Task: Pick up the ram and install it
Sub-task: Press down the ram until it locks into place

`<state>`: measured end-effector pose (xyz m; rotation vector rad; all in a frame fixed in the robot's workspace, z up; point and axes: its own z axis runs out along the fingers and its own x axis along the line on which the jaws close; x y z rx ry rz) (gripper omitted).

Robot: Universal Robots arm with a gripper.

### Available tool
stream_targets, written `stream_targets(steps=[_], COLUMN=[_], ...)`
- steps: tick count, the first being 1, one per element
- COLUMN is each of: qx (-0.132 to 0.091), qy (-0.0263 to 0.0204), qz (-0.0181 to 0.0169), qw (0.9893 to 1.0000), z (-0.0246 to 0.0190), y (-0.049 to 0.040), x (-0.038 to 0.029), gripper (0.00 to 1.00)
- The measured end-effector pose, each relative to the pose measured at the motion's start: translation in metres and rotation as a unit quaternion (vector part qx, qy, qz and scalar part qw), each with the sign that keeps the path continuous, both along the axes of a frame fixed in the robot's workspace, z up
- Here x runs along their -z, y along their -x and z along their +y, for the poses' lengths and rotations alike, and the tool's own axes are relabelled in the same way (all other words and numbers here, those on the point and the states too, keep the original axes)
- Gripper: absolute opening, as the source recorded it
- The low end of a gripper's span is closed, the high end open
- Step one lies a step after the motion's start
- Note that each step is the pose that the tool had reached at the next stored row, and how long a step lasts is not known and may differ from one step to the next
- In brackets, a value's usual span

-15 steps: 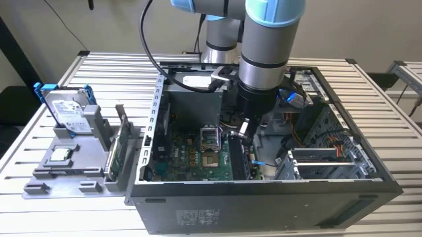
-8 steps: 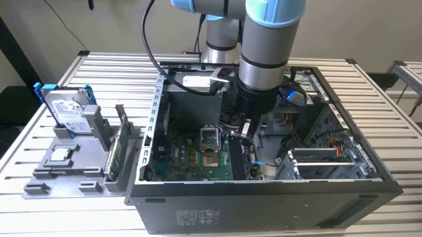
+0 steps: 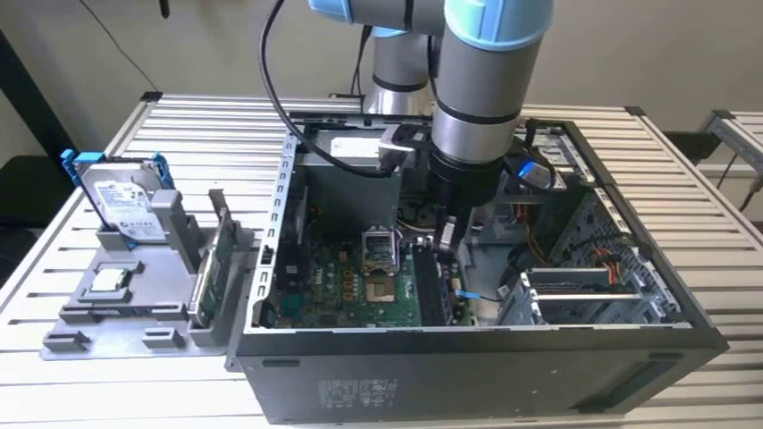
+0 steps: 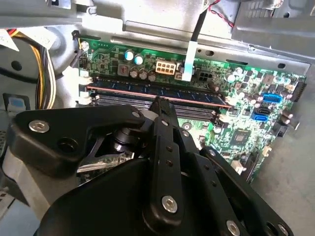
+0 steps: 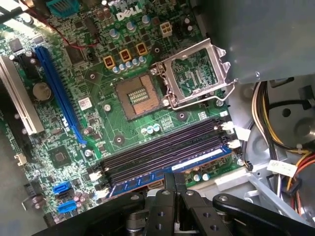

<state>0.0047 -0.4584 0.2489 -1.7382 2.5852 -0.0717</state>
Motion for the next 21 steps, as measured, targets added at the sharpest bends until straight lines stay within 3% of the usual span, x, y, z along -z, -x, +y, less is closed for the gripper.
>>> stream_targets(steps=[12, 21], qx=[-0.032, -0.074], qy=[0.0000, 0.0001], qz=[0.0037, 0.0050], qw=[0.9995, 0.9972], z=[0.0000, -0.0001], y=[0.0000, 0.0000], x=[0.0006, 0.0009], gripper=[0.11, 0.11])
